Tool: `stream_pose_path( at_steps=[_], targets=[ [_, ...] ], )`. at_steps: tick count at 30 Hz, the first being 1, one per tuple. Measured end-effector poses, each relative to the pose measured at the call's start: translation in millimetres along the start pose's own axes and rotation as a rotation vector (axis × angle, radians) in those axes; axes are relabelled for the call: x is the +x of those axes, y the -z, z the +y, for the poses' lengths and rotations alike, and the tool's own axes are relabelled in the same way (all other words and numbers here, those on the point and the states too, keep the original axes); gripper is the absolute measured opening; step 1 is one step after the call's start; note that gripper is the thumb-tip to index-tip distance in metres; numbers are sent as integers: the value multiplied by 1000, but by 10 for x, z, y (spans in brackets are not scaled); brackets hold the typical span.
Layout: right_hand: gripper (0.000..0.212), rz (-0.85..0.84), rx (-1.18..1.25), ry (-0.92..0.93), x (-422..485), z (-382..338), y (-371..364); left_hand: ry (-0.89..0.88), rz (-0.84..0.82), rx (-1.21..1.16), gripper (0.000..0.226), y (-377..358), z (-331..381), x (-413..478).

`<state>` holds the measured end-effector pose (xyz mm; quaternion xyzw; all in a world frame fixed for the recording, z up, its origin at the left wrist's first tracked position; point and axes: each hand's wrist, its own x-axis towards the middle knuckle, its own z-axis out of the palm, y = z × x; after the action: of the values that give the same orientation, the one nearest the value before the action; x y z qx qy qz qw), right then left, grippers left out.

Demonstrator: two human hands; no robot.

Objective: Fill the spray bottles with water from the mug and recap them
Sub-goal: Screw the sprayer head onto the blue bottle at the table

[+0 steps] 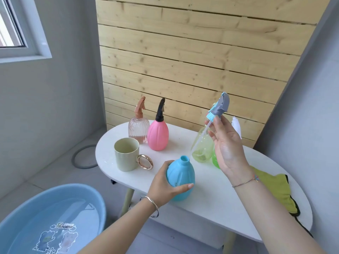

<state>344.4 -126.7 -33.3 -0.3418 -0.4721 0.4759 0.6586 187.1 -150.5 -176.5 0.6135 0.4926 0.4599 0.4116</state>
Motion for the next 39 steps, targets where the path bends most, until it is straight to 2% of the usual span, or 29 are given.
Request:
stream_pose_path(
  at_steps=[4, 6, 12, 17, 26, 33, 36, 39],
  targets=[
    [55, -56, -53, 0, -31, 82, -28, -3, -7, -2, 81, -4, -4, 16],
    [41, -109, -90, -10, -53, 119, -7, -7, -8, -6, 81, -9, -3, 12],
    [26, -368, -536, -91, -143, 317, 144, -3, -8, -5, 85, -25, -38, 18],
    [23, -454, -636, -131, -161, 359, 217, -5, -9, 15, 88, -28, -53, 38],
    [23, -449, -587, -242, -159, 371, 220, -9, -14, 11, 87, -27, -45, 41],
    [24, -431, -757, -171, -169, 307, 138, -11, 0, 14, 87, -36, -34, 40],
    [22, -260, -800, -109, -265, 359, 84, -7, 28, 23, 89, -66, -21, 42],
    [21, -47, -940, 42, -412, 447, 4, -22, 54, 22, 86, -91, 0, 32]
  ],
)
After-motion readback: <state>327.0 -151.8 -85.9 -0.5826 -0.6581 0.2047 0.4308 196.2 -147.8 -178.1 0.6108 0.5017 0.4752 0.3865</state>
